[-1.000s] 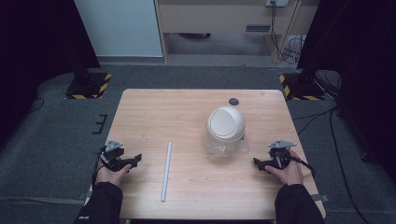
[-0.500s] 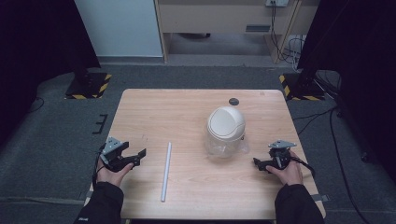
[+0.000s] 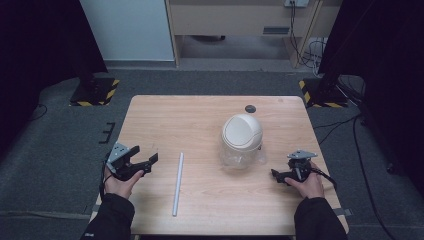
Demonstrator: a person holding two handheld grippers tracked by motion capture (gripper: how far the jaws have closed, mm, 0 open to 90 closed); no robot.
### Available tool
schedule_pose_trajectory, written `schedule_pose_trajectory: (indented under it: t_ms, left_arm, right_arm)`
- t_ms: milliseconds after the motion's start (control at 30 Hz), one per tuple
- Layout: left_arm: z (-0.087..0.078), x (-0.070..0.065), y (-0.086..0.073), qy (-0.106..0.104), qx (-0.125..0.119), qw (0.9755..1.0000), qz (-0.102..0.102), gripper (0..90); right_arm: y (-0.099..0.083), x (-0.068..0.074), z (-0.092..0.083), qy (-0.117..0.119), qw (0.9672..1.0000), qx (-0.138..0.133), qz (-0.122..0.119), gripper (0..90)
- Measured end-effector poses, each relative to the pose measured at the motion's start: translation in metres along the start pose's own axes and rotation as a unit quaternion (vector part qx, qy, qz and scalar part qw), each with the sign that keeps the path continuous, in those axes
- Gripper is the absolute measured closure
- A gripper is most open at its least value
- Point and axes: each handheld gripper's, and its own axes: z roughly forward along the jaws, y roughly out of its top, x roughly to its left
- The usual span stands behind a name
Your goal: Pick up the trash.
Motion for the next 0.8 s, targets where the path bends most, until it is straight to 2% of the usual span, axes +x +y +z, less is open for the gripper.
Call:
schedule_pose_trajectory:
  t_ms: [300, 400, 633, 800]
  left_arm:
    - [-0.004, -0.009, 0.02, -0.016, -0.04, 0.9991, 0.003, 15.8]
    - [-0.003, -0.012, 0.025, -0.016, -0.04, 0.999, 0.009, 15.4]
    - [0.003, -0.019, 0.033, -0.026, -0.042, 0.9988, 0.006, 16.2]
    - [0.008, -0.027, 0.044, -0.034, -0.048, 0.9982, 0.014, 16.2]
  right_arm:
    - [0.0, 0.0, 0.0, 0.0, 1.0, 0.0, 0.0, 1.0]
    - [0.0, 0.0, 0.0, 0.0, 1.0, 0.0, 0.0, 0.9]
    - [0.0, 0.0, 0.0, 0.0, 1.0, 0.001, 0.001, 0.8]
    - [0.0, 0.0, 0.0, 0.0, 1.0, 0.001, 0.001, 0.8]
